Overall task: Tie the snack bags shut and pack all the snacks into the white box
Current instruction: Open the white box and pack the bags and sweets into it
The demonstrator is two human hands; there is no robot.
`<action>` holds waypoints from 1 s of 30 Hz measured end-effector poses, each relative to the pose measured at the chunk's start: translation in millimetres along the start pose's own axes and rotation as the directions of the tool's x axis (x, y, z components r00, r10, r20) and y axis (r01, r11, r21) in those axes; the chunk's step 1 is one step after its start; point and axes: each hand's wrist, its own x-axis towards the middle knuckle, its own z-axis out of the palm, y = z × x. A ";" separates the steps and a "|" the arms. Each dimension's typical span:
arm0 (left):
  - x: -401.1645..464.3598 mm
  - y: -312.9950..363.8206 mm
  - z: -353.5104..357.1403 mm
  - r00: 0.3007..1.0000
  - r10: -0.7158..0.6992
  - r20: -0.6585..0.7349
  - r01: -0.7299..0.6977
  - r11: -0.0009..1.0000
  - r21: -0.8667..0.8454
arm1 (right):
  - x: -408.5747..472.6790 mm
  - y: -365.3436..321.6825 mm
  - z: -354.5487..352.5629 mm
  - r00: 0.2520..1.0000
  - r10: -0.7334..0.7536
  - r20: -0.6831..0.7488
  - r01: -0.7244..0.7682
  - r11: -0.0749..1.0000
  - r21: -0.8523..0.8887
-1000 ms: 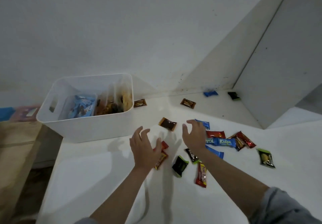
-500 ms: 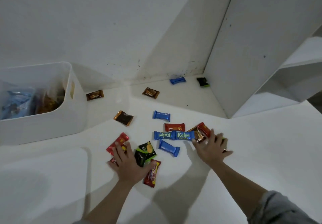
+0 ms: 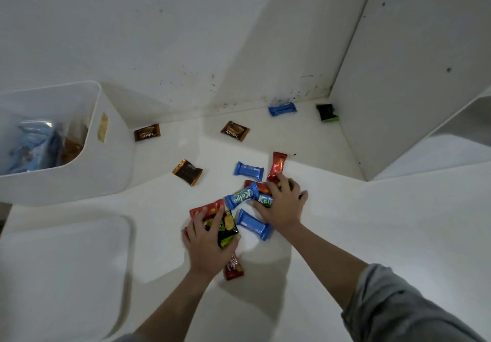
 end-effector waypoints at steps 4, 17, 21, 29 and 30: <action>1.6 -0.9 1.3 1.000 0.026 -0.002 -0.026 0.999 0.022 | -10.2 16.5 2.0 0.984 -0.121 -0.129 0.124 0.992 0.019; -4.0 -24.5 -23.3 0.994 0.021 0.109 0.001 0.979 -0.203 | -42.0 17.9 -18.6 0.974 0.219 0.059 -0.224 0.890 0.397; -12.1 -37.8 -51.1 0.991 -0.117 0.072 0.137 0.859 -0.494 | -53.5 -1.1 -35.4 0.933 0.359 0.039 -0.319 0.770 0.552; 19.1 -83.5 -146.9 0.974 -0.161 -0.157 0.023 0.765 -0.644 | -51.5 -128.6 -76.9 0.975 0.222 0.010 -0.162 0.681 0.714; 27.4 -92.5 -162.3 0.966 -0.175 -0.189 0.012 0.762 -0.648 | -47.2 -151.1 -82.1 0.982 0.188 -0.008 -0.125 0.685 0.718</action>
